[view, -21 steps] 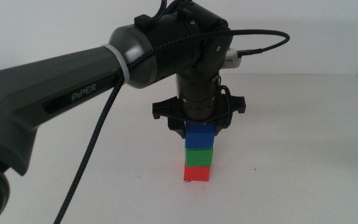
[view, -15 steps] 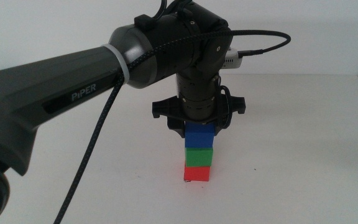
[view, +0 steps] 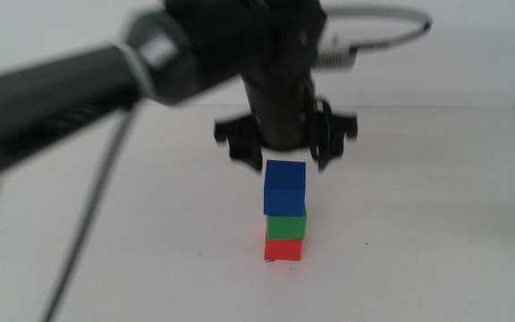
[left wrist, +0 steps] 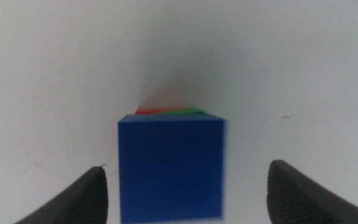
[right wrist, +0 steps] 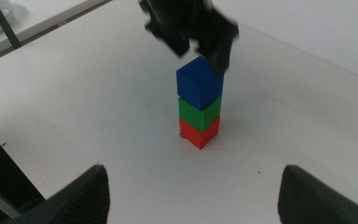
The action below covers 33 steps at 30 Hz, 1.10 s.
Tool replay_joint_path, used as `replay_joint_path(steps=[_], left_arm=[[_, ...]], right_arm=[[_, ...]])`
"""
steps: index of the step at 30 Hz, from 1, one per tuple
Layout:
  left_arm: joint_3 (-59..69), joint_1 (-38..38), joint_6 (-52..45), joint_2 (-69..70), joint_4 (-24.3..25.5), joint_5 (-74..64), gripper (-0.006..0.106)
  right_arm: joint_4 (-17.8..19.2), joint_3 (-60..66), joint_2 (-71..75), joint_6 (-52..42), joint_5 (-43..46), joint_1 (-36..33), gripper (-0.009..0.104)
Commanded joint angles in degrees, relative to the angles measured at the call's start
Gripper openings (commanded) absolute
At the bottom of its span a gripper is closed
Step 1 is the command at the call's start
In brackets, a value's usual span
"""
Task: Stack red cubes first, then green, then blue cubes in a specific spot.
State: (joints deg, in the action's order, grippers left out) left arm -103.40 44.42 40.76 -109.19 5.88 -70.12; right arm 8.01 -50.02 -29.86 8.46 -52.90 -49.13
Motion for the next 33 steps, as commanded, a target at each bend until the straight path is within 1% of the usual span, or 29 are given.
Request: replay_joint_path(steps=[1,5,7,9,12,14,15,17,19,20,24,25,27,29,33], left_arm=[[-1.29,0.07,-3.44,5.17,-0.34,0.16,0.085],[-1.38,0.07,-5.09,13.57,0.0,0.16,0.086],[-1.38,0.07,-8.72,17.87,1.54,0.16,0.086],[-1.38,0.07,-16.84,22.57,3.83,0.16,0.086],[-1.12,0.07,-24.96,29.52,6.0,0.16,0.087],[-0.03,0.07,-26.86,33.81,7.57,0.16,0.09],[0.8,-0.04,-27.7,36.05,9.19,0.16,0.091],[3.24,-1.77,-28.32,40.66,10.54,0.16,0.091],[6.57,-6.18,-29.01,45.48,7.8,0.16,0.091],[8.88,-9.52,-29.54,48.34,5.79,0.16,0.091],[19.37,-25.81,-37.2,60.93,-2.8,0.16,0.091],[22.07,-29.75,-38.86,63.95,-3.92,0.16,0.091],[26.34,-35.04,-39.48,68.36,-4.61,0.16,0.091],[28.67,-38.14,-39.48,71.28,-4.61,0.16,0.091],[29.69,-38.81,-39.48,73.82,-5.17,0.16,0.091]], right_arm=[[0.42,0.02,0.22,-0.38,0.27,0.18,0.077],[0.42,0.02,0.22,-0.38,0.27,0.18,0.077],[0.42,0.02,0.22,-0.38,0.27,0.18,0.077],[0.42,0.02,0.22,-0.38,0.27,0.18,0.077],[0.42,0.02,0.22,-0.38,0.27,0.18,0.077],[0.42,0.02,0.22,-0.38,0.27,0.18,0.077],[0.42,0.02,0.22,-0.38,0.27,0.18,0.077],[0.42,0.02,0.22,-0.38,0.27,0.18,0.077],[0.42,0.02,0.22,-0.38,0.27,0.18,0.077],[0.42,0.02,0.34,-0.38,0.27,0.18,0.077],[0.3,0.02,0.32,-0.38,0.27,0.18,0.077],[0.3,0.02,0.32,-0.38,0.27,0.18,0.077],[0.3,0.02,0.32,-0.38,0.27,0.18,0.077],[0.3,0.02,0.32,-0.38,0.27,0.18,0.077],[0.19,0.02,0.32,-0.38,0.27,0.18,0.077]])
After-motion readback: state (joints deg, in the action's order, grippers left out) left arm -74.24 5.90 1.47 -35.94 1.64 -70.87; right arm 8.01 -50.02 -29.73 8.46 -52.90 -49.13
